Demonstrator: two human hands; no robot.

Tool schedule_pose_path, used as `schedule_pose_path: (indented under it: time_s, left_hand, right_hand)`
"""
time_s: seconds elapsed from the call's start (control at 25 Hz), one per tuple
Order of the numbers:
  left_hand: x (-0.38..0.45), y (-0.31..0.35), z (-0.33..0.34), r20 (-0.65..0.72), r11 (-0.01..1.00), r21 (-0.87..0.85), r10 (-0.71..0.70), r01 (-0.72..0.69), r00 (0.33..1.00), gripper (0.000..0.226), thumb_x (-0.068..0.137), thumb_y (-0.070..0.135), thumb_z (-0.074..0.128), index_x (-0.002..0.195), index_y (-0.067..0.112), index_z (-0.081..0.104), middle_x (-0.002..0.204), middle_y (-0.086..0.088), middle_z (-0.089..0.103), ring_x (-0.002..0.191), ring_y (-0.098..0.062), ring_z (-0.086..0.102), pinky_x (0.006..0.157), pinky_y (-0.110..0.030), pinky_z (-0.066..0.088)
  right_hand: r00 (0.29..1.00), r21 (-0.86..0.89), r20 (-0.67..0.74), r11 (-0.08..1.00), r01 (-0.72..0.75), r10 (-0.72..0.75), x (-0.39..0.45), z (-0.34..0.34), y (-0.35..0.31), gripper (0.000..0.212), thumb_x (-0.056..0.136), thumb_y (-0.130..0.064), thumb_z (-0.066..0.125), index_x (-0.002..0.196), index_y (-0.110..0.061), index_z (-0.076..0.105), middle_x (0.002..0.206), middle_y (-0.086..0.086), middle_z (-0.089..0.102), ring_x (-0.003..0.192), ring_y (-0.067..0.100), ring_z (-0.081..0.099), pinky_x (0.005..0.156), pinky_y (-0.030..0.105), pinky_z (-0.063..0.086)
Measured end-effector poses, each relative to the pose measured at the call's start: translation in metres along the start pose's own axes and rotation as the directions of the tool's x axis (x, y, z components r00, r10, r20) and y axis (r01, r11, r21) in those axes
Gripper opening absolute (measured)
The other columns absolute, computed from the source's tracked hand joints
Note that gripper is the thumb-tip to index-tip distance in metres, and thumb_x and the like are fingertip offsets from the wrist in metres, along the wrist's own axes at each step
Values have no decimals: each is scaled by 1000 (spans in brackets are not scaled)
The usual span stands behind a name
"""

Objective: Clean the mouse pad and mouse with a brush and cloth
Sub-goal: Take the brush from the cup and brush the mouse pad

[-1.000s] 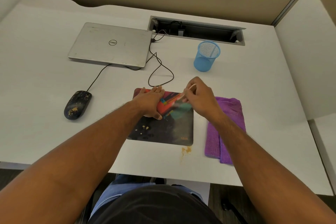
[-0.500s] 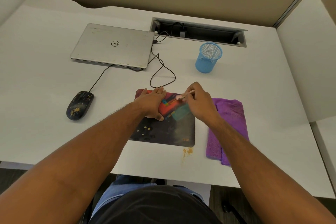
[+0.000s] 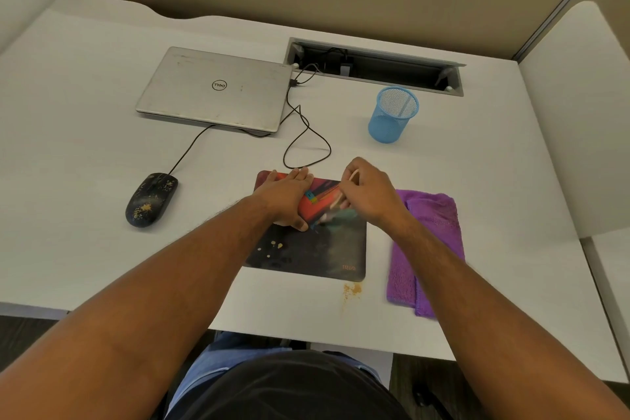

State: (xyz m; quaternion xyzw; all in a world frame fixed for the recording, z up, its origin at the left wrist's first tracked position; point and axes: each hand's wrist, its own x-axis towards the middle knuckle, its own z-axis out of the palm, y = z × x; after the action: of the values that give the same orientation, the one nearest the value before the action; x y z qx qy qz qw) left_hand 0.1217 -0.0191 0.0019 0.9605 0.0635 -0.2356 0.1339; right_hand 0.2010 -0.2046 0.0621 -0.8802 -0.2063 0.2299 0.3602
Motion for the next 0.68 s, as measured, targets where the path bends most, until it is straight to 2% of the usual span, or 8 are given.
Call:
schedule_pose_path:
  time_s: [0.08,0.16,0.24,0.28,0.4,0.48,0.56,0.68]
  left_hand:
    - [0,0,0,-7,1000,-8,-2,1,1000,121,71,55,80,159,23,3,167,0,1,153,-19,2,121,-51,0]
    - [-1,0,0,1,1000,-12,-9,9,1000,120,72,55,80,159,23,4,167,0,2,153,-19,3,121,-51,0]
    - [-2,1,0,-8,1000,-15,-10,10,1000,119,72,54,80,159,24,4,167,0,2,153,-19,3,121,-51,0]
    - [-2,1,0,-10,1000,-18,-9,9,1000,119,72,54,80,159,24,5,167,0,3,153,-19,3,121,-51,0]
    - [-3,1,-1,-17,1000,-28,-9,8,1000,119,71,54,81,159,24,6,167,0,4,152,-19,4,122,-51,0]
    - [-4,1,-2,-8,1000,-24,-12,11,1000,119,72,54,80,159,24,6,167,0,4,152,-20,5,122,-52,1]
    - [-4,3,-2,-12,1000,-26,-14,14,1000,118,72,53,81,159,23,6,167,0,4,152,-20,5,122,-52,1]
    - [-6,3,-4,-9,999,-28,-16,16,1000,118,73,53,81,159,23,6,167,0,5,152,-20,5,122,-52,1]
  right_hand:
    - [995,56,-101,998,23,-18,2,-1,0,2,103,-24,53,103,-23,55,103,1,70,93,17,67,70,28,54]
    - [999,39,-49,999,-8,10,2,4,0,5,105,-23,50,104,-23,55,105,2,69,94,16,66,67,26,51]
    - [999,-2,42,1000,-18,18,2,8,0,5,103,-21,51,101,-24,55,99,4,69,90,19,70,72,32,59]
    - [999,8,41,1000,-4,4,2,8,-1,6,103,-21,52,99,-25,54,96,3,69,88,19,70,74,33,60]
    - [994,59,-96,997,54,-48,4,6,-4,7,103,-22,52,99,-27,55,98,-4,68,88,11,64,68,24,52]
    - [1000,1,-17,1000,23,-23,4,7,-6,5,104,-24,51,100,-27,54,98,-4,66,87,12,63,66,24,49]
    - [997,-82,74,996,29,-23,5,5,-7,5,102,-23,52,97,-25,54,94,-1,67,88,18,67,70,30,55]
    - [996,-42,22,995,93,-92,5,1,-11,5,99,-20,53,96,-24,55,96,0,70,90,19,67,73,33,54]
